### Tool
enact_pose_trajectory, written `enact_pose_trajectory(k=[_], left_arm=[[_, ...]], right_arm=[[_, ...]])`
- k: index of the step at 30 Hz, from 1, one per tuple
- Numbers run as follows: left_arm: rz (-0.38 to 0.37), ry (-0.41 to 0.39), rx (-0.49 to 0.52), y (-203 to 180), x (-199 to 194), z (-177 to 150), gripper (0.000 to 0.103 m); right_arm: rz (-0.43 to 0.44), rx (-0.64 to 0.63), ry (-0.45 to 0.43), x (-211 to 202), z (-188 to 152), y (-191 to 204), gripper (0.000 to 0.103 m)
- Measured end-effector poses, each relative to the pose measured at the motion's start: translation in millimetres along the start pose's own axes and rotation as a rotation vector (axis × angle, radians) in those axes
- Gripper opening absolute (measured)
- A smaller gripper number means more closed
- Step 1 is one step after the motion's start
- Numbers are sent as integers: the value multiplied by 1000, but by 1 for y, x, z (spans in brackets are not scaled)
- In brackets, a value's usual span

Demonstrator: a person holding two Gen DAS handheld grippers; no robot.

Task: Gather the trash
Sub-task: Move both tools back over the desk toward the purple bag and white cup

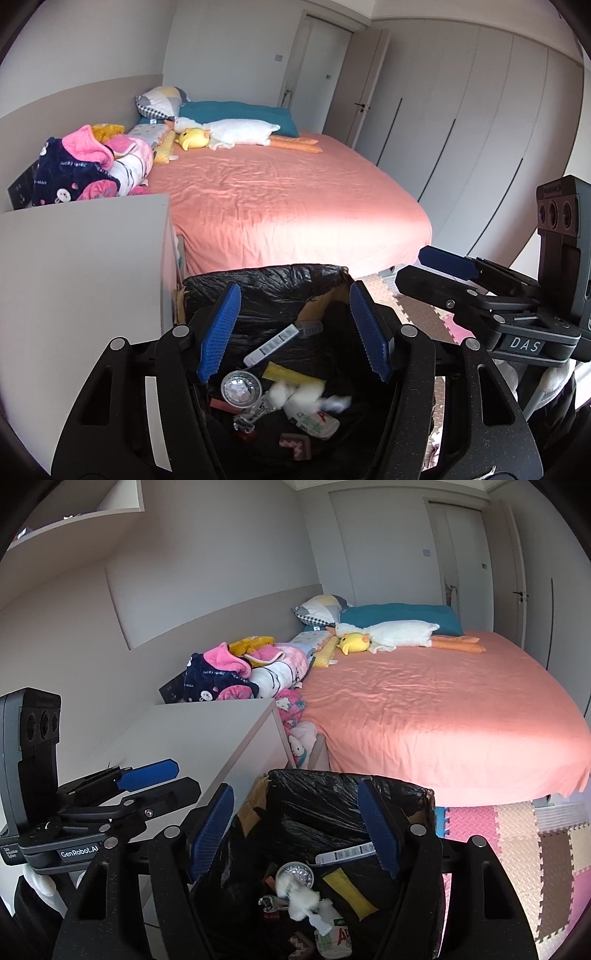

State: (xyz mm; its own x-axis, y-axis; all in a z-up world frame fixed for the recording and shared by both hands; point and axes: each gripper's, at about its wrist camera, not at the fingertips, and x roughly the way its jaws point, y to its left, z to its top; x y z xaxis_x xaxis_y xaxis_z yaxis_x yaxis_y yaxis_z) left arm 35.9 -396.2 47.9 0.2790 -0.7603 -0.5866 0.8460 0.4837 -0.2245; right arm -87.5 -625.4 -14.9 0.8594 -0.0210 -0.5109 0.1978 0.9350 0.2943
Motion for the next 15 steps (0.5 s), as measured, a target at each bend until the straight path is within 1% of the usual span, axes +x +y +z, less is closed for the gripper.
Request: enact_pose_trajectory(k=[7,12,15], left_arm=[[31,-13,-27,15,-13,-5,60],[65,-25,-64,33,-27,-13,61],[100,-30,-80,43,-38,-20,62]], right_arm=[[5,-16,9,2,0,10,70],[21,-44,13,6,1,28,70],[36,-54,18,11,2,41,70]])
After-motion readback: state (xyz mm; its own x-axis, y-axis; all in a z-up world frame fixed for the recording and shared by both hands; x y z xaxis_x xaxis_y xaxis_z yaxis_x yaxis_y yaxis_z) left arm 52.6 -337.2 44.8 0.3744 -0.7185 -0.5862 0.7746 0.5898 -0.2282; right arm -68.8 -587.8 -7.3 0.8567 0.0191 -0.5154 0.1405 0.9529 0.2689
